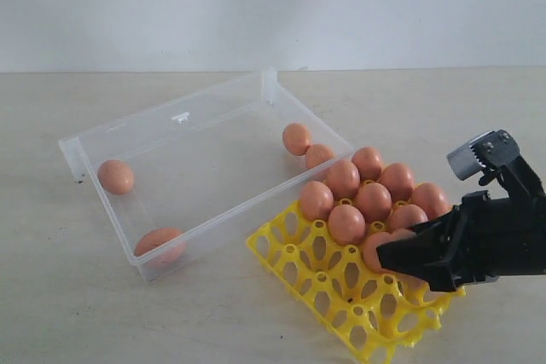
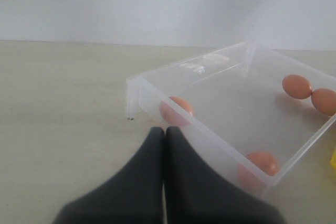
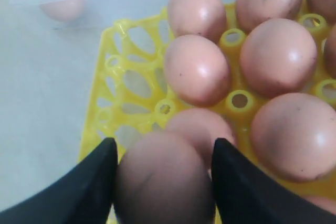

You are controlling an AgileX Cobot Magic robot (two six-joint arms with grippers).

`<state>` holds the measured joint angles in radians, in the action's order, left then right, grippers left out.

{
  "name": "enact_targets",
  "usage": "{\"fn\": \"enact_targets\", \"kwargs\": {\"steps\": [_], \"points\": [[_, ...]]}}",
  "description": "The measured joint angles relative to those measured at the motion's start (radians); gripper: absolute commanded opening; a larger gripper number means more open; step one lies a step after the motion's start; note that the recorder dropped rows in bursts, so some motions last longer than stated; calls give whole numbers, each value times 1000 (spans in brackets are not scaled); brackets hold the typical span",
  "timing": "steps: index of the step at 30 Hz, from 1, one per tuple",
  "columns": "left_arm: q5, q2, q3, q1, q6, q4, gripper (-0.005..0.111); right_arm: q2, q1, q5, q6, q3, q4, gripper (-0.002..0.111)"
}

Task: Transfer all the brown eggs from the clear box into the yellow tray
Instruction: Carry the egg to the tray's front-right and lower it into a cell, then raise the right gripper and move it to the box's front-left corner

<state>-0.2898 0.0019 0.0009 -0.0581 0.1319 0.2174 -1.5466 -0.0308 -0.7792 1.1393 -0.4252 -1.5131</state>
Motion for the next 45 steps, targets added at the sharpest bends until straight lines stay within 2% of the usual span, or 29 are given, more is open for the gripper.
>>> {"fn": "enact_targets", "kwargs": {"steps": [11,12,18,23,27,28,29,30,31,32,33,34,35,36,37,38,39,41,43,45], "points": [[-2,0,0,0,0,0,-4,-2,0,-1,24,-37,4,52],[-3,0,0,0,0,0,-4,-2,0,-14,34,-47,6,49],[-6,0,0,0,0,0,-4,18,0,-128,51,-116,5,-1],[-6,0,0,0,0,0,-4,91,-36,-166,76,-227,6,0],[-6,0,0,0,0,0,-4,141,-181,-89,85,-370,8,0],[-6,0,0,0,0,0,-4,150,-303,6,87,-443,8,0],[-6,0,0,0,0,0,-4,150,-373,83,87,-482,8,0],[-6,0,0,0,0,0,-4,147,-512,293,63,-549,-3,0],[-6,0,0,0,0,0,-4,135,-593,427,41,-583,-16,0],[-6,0,0,0,0,0,-4,91,-732,693,-17,-648,-29,0],[-6,0,0,0,0,0,-4,56,-797,838,-47,-682,-28,0],[-6,0,0,0,0,0,-4,-21,-879,1040,-122,-747,31,0],[-6,0,0,0,0,0,-4,-66,-906,1106,-188,-788,114,0],[-6,0,0,0,0,0,-4,-145,-920,1182,-383,-873,407,0],[-6,0,0,0,0,0,-4,-232,-916,1269,-667,-980,771,0],[-6,0,0,0,0,0,-4,-277,-906,1348,-837,-1052,979,0],[-6,0,0,0,0,0,-4,-366,-880,1534,-1111,-1217,1307,0],[-6,0,0,0,0,0,-4,-514,-832,1787,-1281,-1456,1641,0],[-6,0,0,0,0,0,-4,-653,-803,1858,-1310,-1660,1764,0],[-6,0,0,0,0,0,-4,-718,-789,1827,-1284,-1767,1796,1]]}}
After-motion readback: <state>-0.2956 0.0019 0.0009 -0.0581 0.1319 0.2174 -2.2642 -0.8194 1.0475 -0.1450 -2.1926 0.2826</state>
